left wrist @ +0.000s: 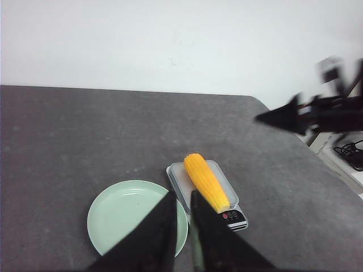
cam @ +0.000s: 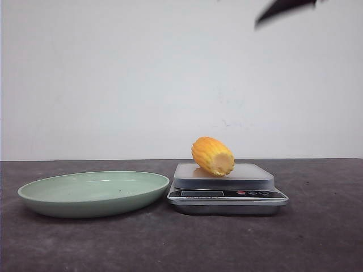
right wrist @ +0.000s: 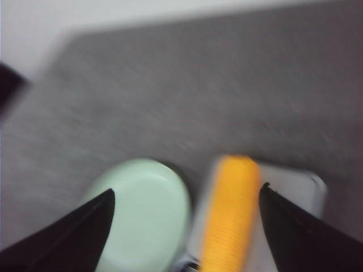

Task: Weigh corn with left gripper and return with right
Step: 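Lower the right gripper onto the corn on the scale and grasp it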

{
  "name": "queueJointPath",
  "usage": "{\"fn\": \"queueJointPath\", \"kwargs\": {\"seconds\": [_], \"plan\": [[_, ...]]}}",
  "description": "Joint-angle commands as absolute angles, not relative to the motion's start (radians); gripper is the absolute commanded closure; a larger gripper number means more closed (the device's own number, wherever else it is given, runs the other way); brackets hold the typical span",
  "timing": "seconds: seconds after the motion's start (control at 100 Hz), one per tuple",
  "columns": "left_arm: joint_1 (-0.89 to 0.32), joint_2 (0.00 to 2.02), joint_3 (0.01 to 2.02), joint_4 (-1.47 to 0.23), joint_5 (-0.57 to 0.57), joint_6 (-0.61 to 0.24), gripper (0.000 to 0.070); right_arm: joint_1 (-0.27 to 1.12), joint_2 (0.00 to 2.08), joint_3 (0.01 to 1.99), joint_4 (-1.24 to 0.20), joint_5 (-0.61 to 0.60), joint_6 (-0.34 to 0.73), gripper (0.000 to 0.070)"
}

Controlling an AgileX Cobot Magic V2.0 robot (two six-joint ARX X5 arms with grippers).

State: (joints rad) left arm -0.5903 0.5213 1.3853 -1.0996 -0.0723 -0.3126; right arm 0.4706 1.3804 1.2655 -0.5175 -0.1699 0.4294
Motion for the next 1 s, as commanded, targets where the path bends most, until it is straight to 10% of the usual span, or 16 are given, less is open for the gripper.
{"fn": "queueJointPath", "kwargs": {"seconds": [0.0, 0.44, 0.49, 0.56, 0.99], "plan": [[-0.597, 0.531, 1.400, -1.088, -0.072, -0.300, 0.0700, 0.482, 1.448, 1.287, -0.533, -0.152, 0.413, 0.0191], [-0.597, 0.531, 1.400, -1.127, -0.082, -0.302, 0.0700, 0.577, 1.744, 1.287, -0.591, -0.123, 0.414, 0.0203], [-0.597, 0.532, 1.400, -1.128, -0.083, -0.302, 0.0700, 0.588, 1.761, 1.287, -0.603, -0.098, 0.416, 0.0329], [-0.597, 0.534, 1.400, -1.130, -0.083, -0.302, 0.0700, 0.596, 1.773, 1.287, -0.615, -0.082, 0.413, 0.0700], [-0.597, 0.535, 1.400, -1.154, -0.083, -0.302, 0.0700, 0.553, 1.520, 1.295, -0.508, -0.076, 0.339, 0.0688]]}}
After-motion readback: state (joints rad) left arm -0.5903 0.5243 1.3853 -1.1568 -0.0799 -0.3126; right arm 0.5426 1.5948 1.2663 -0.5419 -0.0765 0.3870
